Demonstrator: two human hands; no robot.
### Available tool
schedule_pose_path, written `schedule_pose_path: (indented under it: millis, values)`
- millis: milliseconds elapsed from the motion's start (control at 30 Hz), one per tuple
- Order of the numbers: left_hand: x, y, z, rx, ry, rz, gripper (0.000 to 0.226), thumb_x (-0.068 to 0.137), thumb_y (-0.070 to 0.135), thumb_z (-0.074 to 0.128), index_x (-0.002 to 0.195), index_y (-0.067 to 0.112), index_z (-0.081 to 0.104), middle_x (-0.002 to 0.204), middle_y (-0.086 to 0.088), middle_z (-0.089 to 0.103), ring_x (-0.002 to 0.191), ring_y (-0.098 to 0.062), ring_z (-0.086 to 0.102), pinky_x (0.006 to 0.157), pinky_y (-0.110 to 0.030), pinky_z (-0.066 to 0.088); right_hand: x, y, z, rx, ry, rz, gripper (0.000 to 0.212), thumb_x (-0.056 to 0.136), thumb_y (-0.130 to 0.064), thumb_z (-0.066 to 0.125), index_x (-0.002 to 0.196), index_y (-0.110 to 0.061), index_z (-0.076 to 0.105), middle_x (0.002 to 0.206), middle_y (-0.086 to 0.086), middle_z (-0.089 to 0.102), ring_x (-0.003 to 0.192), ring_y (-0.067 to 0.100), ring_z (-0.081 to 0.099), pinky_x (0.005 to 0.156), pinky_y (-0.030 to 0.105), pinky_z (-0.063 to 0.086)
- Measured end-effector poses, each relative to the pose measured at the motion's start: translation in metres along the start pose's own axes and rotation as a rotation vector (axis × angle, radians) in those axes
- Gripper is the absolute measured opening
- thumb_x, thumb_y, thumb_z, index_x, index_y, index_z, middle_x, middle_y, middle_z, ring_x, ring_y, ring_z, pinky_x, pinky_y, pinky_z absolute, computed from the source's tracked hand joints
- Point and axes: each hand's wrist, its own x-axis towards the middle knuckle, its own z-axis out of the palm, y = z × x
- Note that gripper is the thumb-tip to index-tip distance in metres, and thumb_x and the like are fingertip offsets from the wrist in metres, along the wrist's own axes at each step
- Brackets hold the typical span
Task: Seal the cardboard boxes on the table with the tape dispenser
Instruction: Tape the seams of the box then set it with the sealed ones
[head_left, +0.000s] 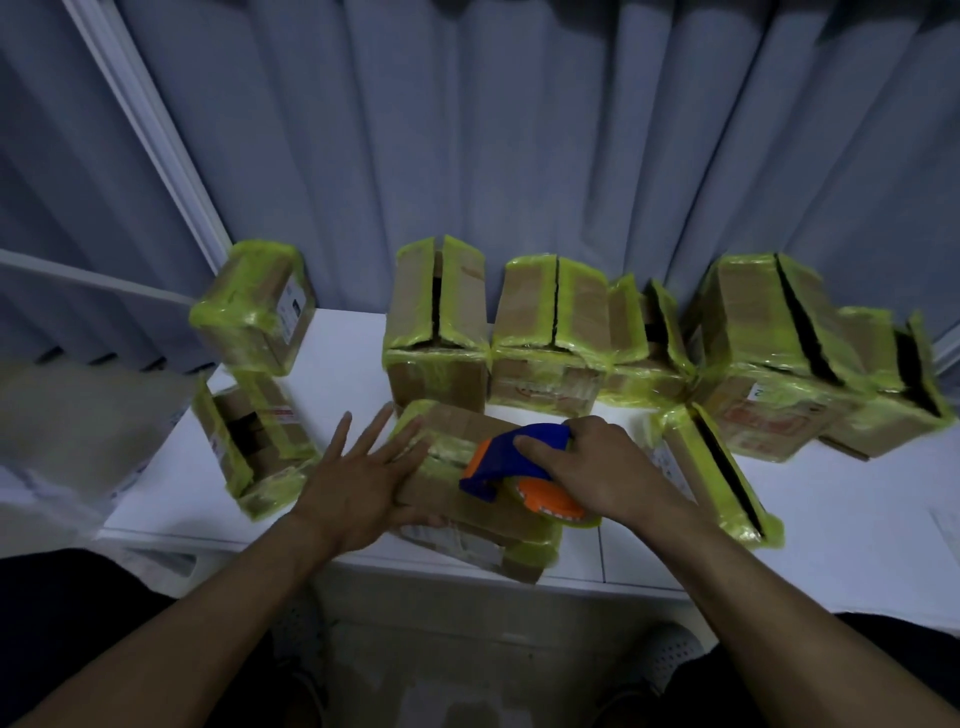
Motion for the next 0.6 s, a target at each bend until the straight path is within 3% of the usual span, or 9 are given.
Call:
schedule_pose_path:
  millis: [100, 133, 233, 300, 433, 600]
  values:
    - [0.008, 0.018, -0.005, -0.122, -0.056, 0.043, 0.115, 0.068, 0.100, 0.015, 0.159, 0.029, 0.010, 0.165, 0.010, -0.006, 0.152, -0.019, -0.009, 0.123, -0.047, 0.001, 0.001, 0.003, -0.002, -0.005, -0.010, 0.000, 0.062, 0.089, -0.071, 0.056, 0.085, -0.010, 0.067, 0.074, 0.008, 0.066, 0.068, 0.021, 0.065, 0.062, 0.038, 0.050]
    - [0.011, 0.027, -0.004, -0.160, -0.064, 0.052, 0.116, 0.068, 0.101, 0.019, 0.159, 0.030, 0.006, 0.165, 0.009, -0.005, 0.152, -0.016, -0.008, 0.123, -0.044, 0.001, 0.000, 0.004, -0.002, -0.007, -0.014, -0.001, 0.063, 0.090, -0.071, 0.055, 0.086, -0.010, 0.067, 0.075, 0.009, 0.067, 0.068, 0.021, 0.066, 0.063, 0.038, 0.050]
    - [0.013, 0.046, 0.004, -0.149, -0.001, 0.046, 0.113, 0.071, 0.098, 0.028, 0.157, 0.023, 0.026, 0.161, 0.004, 0.026, 0.149, -0.019, 0.024, 0.121, -0.048, 0.019, -0.004, 0.007, -0.004, 0.043, -0.015, -0.004, 0.058, 0.092, -0.067, 0.056, 0.088, -0.011, 0.068, 0.079, 0.007, 0.070, 0.070, 0.018, 0.067, 0.064, 0.034, 0.050]
    - [0.013, 0.048, 0.010, -0.145, 0.058, 0.033, 0.110, 0.073, 0.096, 0.032, 0.154, 0.021, 0.035, 0.156, 0.002, 0.037, 0.144, -0.019, 0.036, 0.117, -0.050, 0.027, -0.007, 0.009, -0.006, 0.096, -0.018, 0.006, 0.055, 0.093, -0.065, 0.057, 0.091, -0.012, 0.069, 0.081, 0.005, 0.071, 0.072, 0.015, 0.067, 0.063, 0.030, 0.049]
    - [0.015, 0.046, 0.011, -0.151, 0.121, 0.042, 0.106, 0.075, 0.094, 0.032, 0.152, 0.020, 0.039, 0.155, 0.002, 0.040, 0.143, -0.018, 0.039, 0.115, -0.047, 0.024, -0.011, 0.009, -0.010, 0.074, -0.014, 0.004, 0.055, 0.095, -0.065, 0.055, 0.091, -0.012, 0.068, 0.079, 0.006, 0.069, 0.070, 0.015, 0.066, 0.060, 0.026, 0.045]
    - [0.013, 0.045, 0.010, -0.143, 0.084, 0.041, 0.105, 0.076, 0.094, 0.030, 0.152, 0.022, 0.039, 0.155, 0.004, 0.040, 0.144, -0.017, 0.036, 0.116, -0.046, 0.025, -0.017, 0.010, -0.016, 0.057, -0.032, -0.018, 0.060, 0.094, -0.067, 0.054, 0.089, -0.009, 0.069, 0.077, 0.008, 0.069, 0.066, 0.016, 0.065, 0.057, 0.024, 0.043]
